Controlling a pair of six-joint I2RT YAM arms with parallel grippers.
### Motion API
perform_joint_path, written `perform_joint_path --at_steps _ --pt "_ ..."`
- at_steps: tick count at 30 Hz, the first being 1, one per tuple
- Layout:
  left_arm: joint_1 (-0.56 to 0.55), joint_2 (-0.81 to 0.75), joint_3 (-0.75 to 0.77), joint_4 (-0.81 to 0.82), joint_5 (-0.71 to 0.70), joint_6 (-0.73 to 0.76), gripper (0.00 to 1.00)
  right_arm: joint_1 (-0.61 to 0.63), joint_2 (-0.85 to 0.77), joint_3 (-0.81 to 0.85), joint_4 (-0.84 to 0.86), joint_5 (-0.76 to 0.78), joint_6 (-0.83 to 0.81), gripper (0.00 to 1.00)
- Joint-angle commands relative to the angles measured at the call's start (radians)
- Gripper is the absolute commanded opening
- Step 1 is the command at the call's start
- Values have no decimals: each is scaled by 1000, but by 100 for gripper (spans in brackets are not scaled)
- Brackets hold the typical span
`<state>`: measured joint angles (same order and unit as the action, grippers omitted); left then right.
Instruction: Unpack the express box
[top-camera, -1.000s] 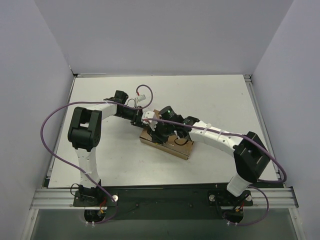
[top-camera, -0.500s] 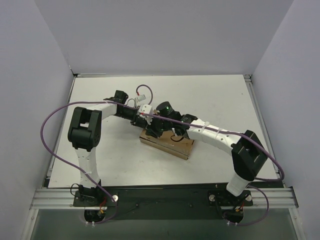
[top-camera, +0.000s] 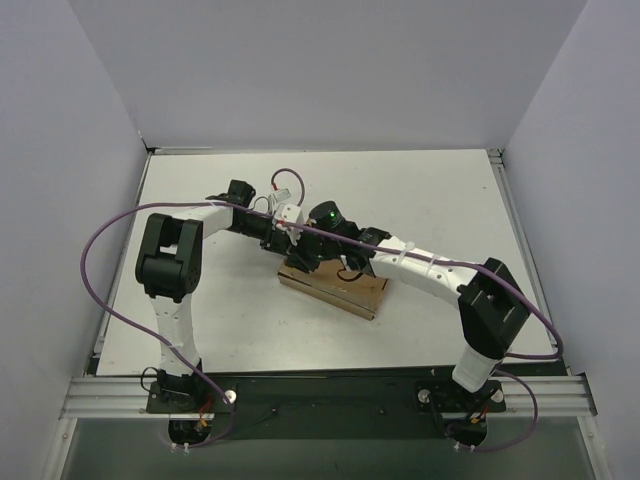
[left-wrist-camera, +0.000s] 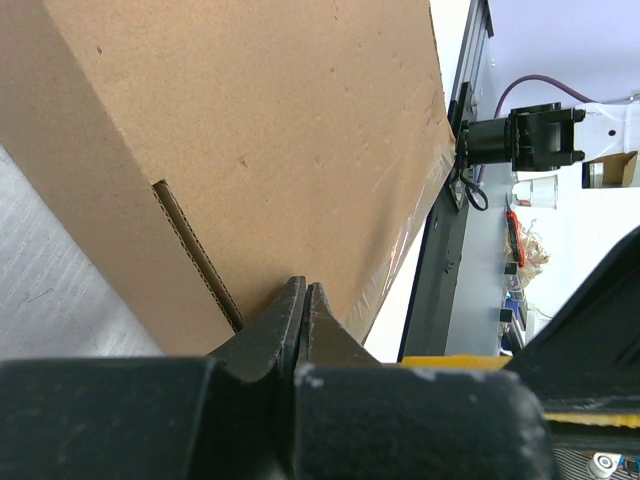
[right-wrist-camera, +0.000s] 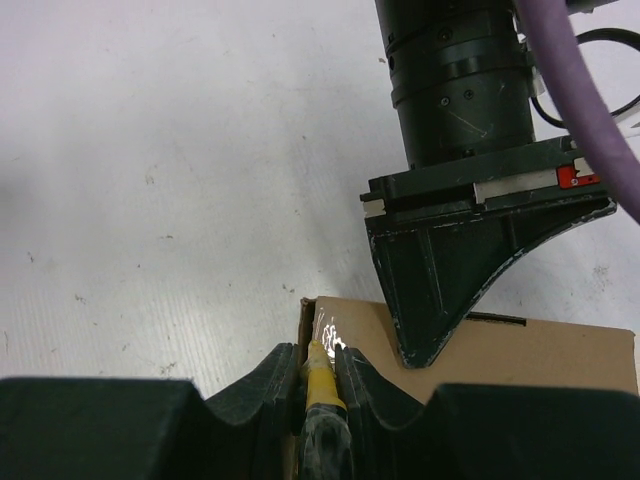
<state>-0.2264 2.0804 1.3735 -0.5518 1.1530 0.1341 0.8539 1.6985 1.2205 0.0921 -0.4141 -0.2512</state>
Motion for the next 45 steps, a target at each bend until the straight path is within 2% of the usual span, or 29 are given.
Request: perform_joint_path --at_steps 1,15,33,45 --pt "13 41 10 4 -119 33 0 16 -26 40 80 1 35 0" --pt "13 50 16 0 -121 33 0 40 12 10 87 66 15 0" --pt "15 66 27 1 -125 25 0 43 20 -15 32 72 1 0" --pt "12 86 48 -19 -145 76 0 19 -111 -127 -51 87 -45 0"
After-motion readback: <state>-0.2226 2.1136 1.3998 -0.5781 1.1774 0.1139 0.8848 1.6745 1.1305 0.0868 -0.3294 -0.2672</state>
